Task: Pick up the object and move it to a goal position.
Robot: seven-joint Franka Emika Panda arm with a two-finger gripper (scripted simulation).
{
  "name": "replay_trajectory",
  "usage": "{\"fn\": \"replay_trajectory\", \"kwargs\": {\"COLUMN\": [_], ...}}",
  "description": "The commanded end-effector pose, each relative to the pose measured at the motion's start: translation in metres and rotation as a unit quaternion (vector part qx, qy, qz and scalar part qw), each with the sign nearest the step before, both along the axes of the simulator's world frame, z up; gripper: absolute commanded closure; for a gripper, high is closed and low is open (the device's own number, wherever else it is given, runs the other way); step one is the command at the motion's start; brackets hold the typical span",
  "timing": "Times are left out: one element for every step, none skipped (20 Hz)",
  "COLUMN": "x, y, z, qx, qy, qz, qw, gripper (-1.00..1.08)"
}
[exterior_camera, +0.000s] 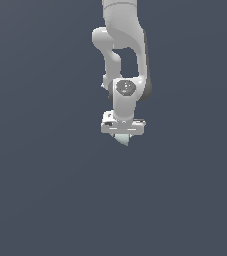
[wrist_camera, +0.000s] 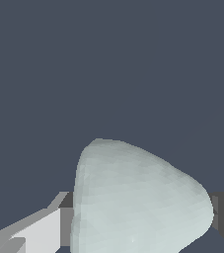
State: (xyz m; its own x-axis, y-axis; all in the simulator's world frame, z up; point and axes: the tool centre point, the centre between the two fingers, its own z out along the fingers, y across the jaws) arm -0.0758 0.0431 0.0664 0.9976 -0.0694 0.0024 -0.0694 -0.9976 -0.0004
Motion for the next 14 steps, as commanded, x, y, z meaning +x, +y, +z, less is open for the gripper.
{"fn": "replay_trajectory", "kwargs": {"x": [0.0,0.0,0.0,0.0,0.0,0.0,0.0,0.001,0.001,0.001,0.001,0.001,0.001,0.001], "y": [-0.006,-0.008,-0.011,-0.014,-0.018,-0.021,-0.025,-0.029,-0.033,-0.037,-0.041,-0.045,-0.05,-0.054], "z": [0.014,0.021,0.028,0.035,0.043,0.052,0.061,0.07,0.08,0.091,0.102,0.112,0.123,0.134], "qx": [0.0,0.0,0.0,0.0,0.0,0.0,0.0,0.001,0.001,0.001,0.001,0.001,0.001,0.001], "qy": [0.0,0.0,0.0,0.0,0.0,0.0,0.0,0.0,0.0,0.0,0.0,0.0,0.0,0.0], "qz": [0.0,0.0,0.0,0.0,0.0,0.0,0.0,0.0,0.0,0.0,0.0,0.0,0.0,0.0], "qw": [1.0,1.0,1.0,1.0,1.0,1.0,1.0,1.0,1.0,1.0,1.0,1.0,1.0,1.0], "gripper": [1.08,1.08,1.08,1.08,1.08,1.08,1.08,1.08,1.08,1.08,1.08,1.08,1.08,1.08]}}
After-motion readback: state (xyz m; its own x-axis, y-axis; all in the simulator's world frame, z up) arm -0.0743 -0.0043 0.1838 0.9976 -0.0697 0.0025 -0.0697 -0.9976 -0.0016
